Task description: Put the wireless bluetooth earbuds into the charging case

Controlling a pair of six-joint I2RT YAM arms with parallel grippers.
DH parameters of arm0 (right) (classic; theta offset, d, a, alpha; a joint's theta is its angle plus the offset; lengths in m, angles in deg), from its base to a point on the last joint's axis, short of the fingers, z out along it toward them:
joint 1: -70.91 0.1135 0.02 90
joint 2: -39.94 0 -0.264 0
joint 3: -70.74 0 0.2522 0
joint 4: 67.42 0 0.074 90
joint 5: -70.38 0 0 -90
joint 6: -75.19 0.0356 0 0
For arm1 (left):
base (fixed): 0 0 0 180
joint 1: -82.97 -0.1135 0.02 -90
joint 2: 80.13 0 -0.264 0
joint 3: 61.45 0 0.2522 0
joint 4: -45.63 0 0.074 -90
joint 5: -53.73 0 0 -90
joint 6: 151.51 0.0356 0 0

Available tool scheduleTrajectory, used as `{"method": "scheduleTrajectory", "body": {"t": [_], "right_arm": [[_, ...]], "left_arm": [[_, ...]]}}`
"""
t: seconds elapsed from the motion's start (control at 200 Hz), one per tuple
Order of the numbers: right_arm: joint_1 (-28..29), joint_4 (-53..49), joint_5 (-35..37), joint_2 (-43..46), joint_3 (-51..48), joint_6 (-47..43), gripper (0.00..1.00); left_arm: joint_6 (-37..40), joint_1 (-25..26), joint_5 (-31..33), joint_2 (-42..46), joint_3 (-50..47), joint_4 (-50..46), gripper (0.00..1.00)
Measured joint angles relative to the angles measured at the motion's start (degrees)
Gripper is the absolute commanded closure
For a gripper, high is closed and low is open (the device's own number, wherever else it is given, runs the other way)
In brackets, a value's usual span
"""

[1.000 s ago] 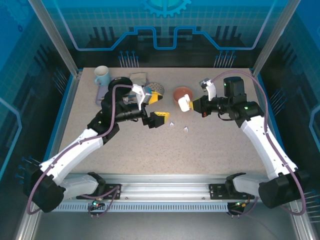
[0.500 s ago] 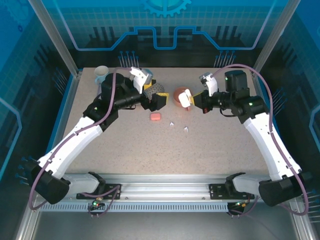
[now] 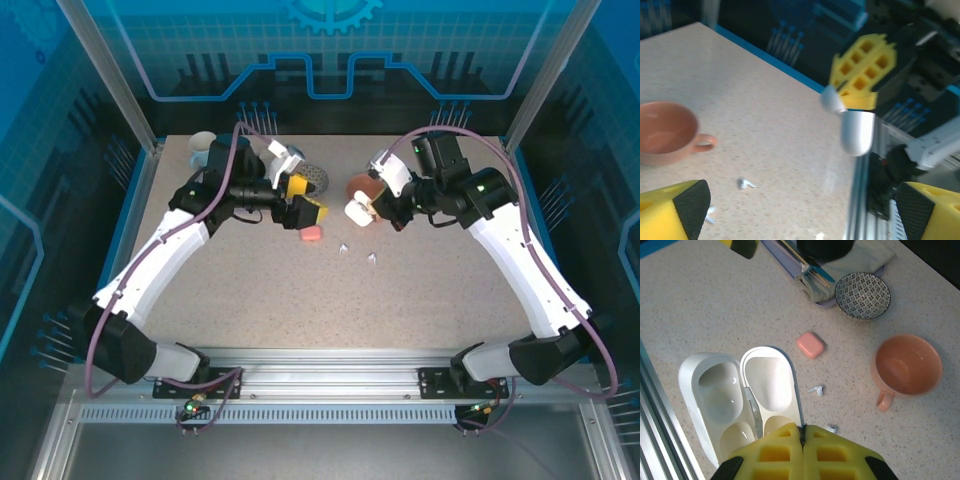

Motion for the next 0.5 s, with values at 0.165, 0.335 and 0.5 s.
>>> {"method": "scheduleTrajectory", "body": {"t": [0.165,0.335,0.5], "right_arm": [[1.2,-2.4,0.9,-1.1,1.0,-1.8,1.0],[4.8,-3.5,1.4,-3.3,2.4,-2.8,1.0],[8.3,-4.6,2.6,-7.4,5.3,-3.7,1.0]], "left_arm": [[3.5,0.0,-5.9,-2.9,2.6,-7.2,0.01],[5.1,0.0,-9.0,-6.1,3.4,-11.6,0.08],[6.6,0.7,-10.2,-8.5,4.1,-14.4,0.14]]}}
